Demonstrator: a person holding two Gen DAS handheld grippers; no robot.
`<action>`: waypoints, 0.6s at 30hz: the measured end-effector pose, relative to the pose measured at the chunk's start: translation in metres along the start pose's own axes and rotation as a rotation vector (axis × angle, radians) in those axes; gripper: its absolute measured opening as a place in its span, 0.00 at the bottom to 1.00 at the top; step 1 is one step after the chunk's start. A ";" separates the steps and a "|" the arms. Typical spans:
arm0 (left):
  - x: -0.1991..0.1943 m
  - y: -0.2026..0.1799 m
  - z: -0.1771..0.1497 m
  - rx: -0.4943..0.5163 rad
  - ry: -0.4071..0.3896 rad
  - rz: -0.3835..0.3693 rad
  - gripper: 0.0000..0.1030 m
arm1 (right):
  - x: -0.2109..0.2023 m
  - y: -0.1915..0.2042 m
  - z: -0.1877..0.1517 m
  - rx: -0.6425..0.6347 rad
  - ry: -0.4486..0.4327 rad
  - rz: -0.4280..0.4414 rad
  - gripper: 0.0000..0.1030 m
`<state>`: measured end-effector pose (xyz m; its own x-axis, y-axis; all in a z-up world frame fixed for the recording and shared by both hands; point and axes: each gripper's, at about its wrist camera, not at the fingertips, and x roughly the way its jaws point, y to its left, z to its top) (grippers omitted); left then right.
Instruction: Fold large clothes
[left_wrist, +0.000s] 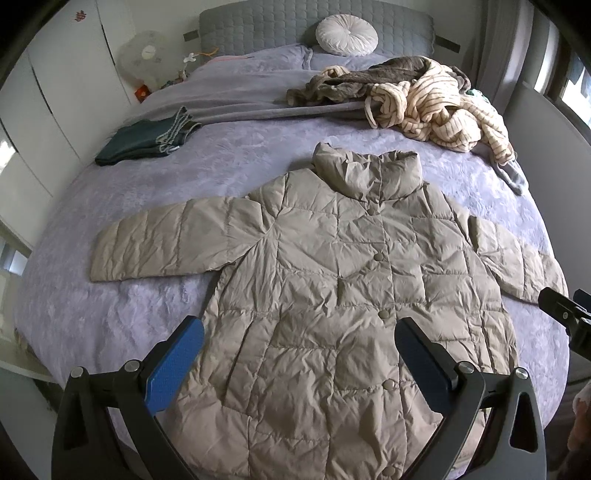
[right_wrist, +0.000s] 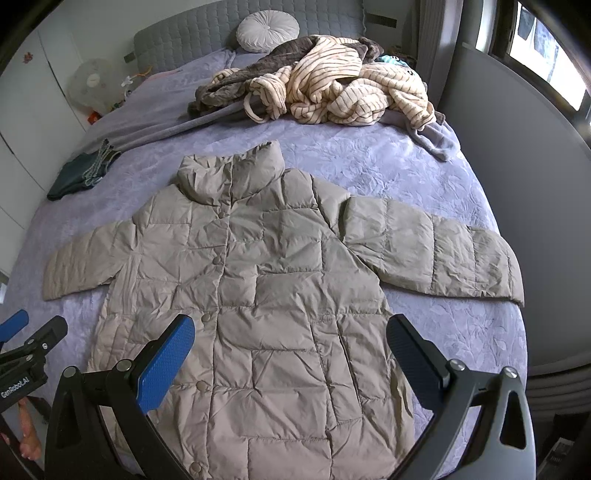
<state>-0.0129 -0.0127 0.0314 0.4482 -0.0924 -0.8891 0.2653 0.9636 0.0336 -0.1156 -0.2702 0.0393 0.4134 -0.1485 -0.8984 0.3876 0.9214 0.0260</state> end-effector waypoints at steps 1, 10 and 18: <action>0.000 0.000 0.000 0.001 -0.001 -0.001 1.00 | 0.000 0.000 0.001 -0.001 0.000 0.000 1.00; 0.000 0.002 -0.001 0.001 -0.001 -0.002 1.00 | -0.001 0.000 0.000 0.001 -0.004 0.001 1.00; 0.000 0.003 -0.002 0.001 -0.003 -0.003 1.00 | -0.001 0.000 -0.001 0.000 -0.006 0.002 1.00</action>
<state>-0.0135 -0.0092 0.0304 0.4497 -0.0960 -0.8880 0.2674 0.9631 0.0313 -0.1166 -0.2700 0.0401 0.4189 -0.1483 -0.8958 0.3870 0.9216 0.0284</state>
